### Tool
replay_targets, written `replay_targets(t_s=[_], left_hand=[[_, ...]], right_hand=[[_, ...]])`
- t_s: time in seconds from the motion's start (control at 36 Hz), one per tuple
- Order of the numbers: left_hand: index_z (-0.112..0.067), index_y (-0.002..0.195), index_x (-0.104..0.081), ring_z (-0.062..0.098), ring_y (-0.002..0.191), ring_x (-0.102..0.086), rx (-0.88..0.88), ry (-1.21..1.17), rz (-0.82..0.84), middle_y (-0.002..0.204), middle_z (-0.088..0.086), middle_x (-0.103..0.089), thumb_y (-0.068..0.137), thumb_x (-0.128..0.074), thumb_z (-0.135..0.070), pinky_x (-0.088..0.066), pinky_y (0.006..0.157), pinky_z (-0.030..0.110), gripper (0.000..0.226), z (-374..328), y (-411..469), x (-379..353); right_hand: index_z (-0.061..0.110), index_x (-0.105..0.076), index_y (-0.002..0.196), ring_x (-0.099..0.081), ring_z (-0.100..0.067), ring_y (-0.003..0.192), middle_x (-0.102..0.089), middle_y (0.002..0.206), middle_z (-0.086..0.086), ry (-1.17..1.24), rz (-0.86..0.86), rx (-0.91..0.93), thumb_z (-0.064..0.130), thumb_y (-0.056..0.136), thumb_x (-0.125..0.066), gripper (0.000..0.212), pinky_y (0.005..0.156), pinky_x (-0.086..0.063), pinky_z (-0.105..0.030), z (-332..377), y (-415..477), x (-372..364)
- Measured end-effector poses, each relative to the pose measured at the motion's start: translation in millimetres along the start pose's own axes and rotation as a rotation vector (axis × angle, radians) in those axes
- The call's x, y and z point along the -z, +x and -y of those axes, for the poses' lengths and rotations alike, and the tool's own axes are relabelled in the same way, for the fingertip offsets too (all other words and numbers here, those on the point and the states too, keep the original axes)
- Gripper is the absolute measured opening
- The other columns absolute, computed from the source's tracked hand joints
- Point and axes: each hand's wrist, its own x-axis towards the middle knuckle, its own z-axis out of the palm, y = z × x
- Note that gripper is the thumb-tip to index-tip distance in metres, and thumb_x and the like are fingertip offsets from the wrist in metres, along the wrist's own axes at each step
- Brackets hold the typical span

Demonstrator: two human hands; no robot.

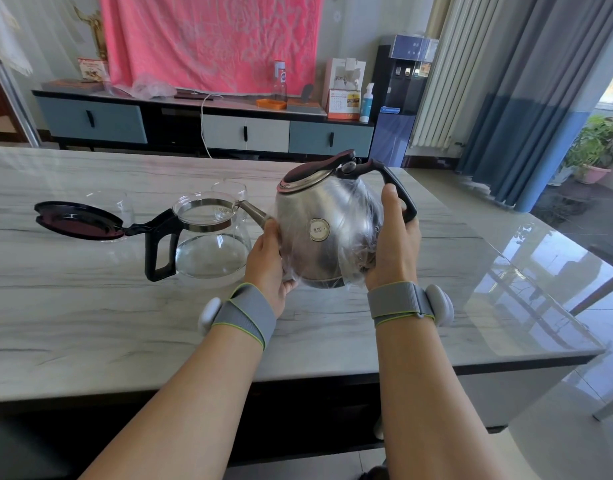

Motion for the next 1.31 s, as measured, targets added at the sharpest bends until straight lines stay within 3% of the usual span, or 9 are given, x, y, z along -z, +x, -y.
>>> replay_targets(t_s=[0.33,0.53,0.67,0.94,1.08,1.14,1.31], left_hand=[[-0.036,0.108,-0.062,0.019,0.106,-0.062,0.003,0.0,0.003,0.117,-0.005,-0.067,0.098,-0.047,-0.061,-0.046,0.104,0.056,0.031,1.5,3.6,1.8],[-0.035,0.113,-0.063,0.018,0.101,-0.063,0.003,-0.003,-0.002,0.108,-0.008,-0.068,0.098,-0.048,-0.061,-0.047,0.102,0.055,0.033,2.1,4.5,0.7],[-0.035,0.109,-0.062,0.018,0.104,-0.063,0.003,-0.004,0.003,0.113,-0.007,-0.068,0.098,-0.049,-0.061,-0.046,0.104,0.057,0.031,2.1,4.6,1.2],[-0.035,0.109,-0.062,0.017,0.1,-0.063,0.002,-0.01,0.009,0.11,-0.007,-0.068,0.099,-0.047,-0.059,-0.048,0.102,0.056,0.03,1.4,3.1,1.0],[-0.034,0.115,-0.062,0.017,0.1,-0.063,0.002,-0.016,0.005,0.111,-0.006,-0.068,0.099,-0.047,-0.059,-0.049,0.102,0.056,0.033,1.7,2.6,0.8],[-0.034,0.12,-0.061,0.018,0.102,-0.063,0.003,-0.017,0.003,0.114,-0.005,-0.068,0.099,-0.048,-0.059,-0.049,0.102,0.056,0.035,1.7,2.6,0.7],[-0.034,0.115,-0.063,0.019,0.104,-0.064,0.0,-0.013,0.0,0.113,-0.005,-0.069,0.099,-0.048,-0.059,-0.049,0.102,0.056,0.033,1.4,1.0,0.8]], right_hand=[[0.026,-0.062,0.092,-0.06,-0.017,0.095,-0.059,0.095,0.005,0.006,-0.004,-0.001,0.054,0.088,-0.075,0.031,0.11,-0.053,-0.052,-0.3,0.9,0.8],[0.029,-0.053,0.079,-0.054,-0.016,0.087,-0.054,0.085,0.009,0.008,-0.006,0.014,0.055,0.08,-0.075,0.034,0.097,-0.052,-0.042,0.4,0.4,-0.8],[0.027,-0.059,0.086,-0.057,-0.017,0.09,-0.058,0.089,0.007,0.013,-0.006,0.013,0.056,0.08,-0.076,0.034,0.107,-0.053,-0.05,-0.1,0.2,-0.1],[0.03,-0.054,0.078,-0.051,-0.016,0.085,-0.052,0.079,0.011,0.015,-0.01,-0.001,0.052,0.086,-0.076,0.032,0.094,-0.052,-0.041,1.2,-0.6,-0.1],[0.028,-0.061,0.086,-0.058,-0.017,0.09,-0.058,0.088,0.007,0.0,-0.006,0.008,0.056,0.079,-0.075,0.032,0.11,-0.054,-0.052,0.7,-0.4,-0.1],[0.028,-0.065,0.092,-0.061,-0.017,0.094,-0.061,0.093,0.006,-0.002,-0.003,0.011,0.057,0.079,-0.075,0.033,0.109,-0.053,-0.054,1.3,-0.4,-0.2],[0.028,-0.062,0.088,-0.06,-0.017,0.094,-0.059,0.094,0.006,0.003,-0.001,0.0,0.057,0.08,-0.075,0.033,0.106,-0.053,-0.045,0.4,0.2,-0.4]])
